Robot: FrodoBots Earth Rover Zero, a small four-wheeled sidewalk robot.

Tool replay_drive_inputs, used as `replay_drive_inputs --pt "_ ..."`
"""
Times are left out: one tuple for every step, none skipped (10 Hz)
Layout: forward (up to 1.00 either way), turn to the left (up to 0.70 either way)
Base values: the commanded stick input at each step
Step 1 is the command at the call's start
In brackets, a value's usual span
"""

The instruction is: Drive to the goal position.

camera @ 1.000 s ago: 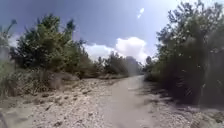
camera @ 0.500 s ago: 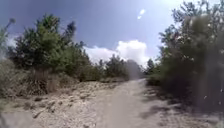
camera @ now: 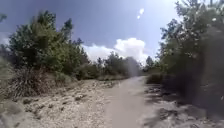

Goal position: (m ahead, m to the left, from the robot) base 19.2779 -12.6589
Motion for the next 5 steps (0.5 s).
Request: replay_drive_inputs --pt "0.6 0.01" --pt "0.6 0.01" --pt "0.6 0.01" --pt "0.6 0.01" --pt "0.6 0.01"
